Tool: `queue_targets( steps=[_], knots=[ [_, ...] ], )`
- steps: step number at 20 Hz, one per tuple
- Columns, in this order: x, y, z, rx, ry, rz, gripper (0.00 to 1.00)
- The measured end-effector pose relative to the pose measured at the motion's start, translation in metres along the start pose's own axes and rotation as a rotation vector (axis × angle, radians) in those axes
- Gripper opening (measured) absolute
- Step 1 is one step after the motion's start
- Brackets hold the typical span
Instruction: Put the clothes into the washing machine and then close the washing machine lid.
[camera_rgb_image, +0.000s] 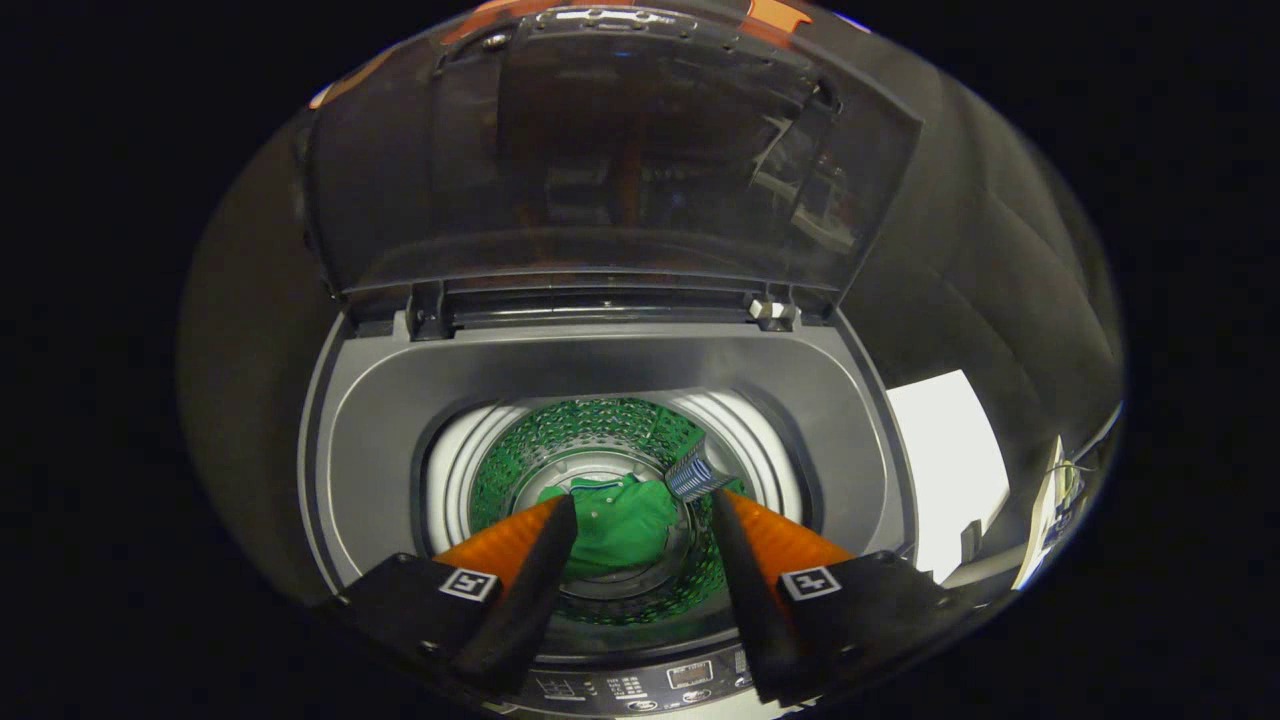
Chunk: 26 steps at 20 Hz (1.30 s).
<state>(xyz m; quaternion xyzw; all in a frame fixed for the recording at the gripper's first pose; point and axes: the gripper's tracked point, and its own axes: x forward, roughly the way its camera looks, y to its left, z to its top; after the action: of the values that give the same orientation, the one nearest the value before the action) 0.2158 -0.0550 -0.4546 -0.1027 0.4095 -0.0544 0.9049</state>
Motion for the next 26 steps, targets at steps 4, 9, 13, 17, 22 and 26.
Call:
queue_targets(
  steps=[4, 9, 13, 17, 22, 26],
  knots=[
    [-0.025, -0.007, 0.001, 0.042, -0.03, -0.017, 1.0],
    [-0.069, -0.013, 0.017, 0.088, -0.104, -0.03, 0.99],
    [-0.115, -0.019, 0.05, 0.108, -0.204, -0.033, 0.99],
    [-0.161, -0.023, 0.092, 0.143, -0.306, -0.006, 0.99],
    [-0.211, -0.028, 0.139, 0.164, -0.41, 0.001, 1.0],
    [-0.242, -0.024, 0.18, 0.151, -0.515, 0.02, 0.99]
  ],
)
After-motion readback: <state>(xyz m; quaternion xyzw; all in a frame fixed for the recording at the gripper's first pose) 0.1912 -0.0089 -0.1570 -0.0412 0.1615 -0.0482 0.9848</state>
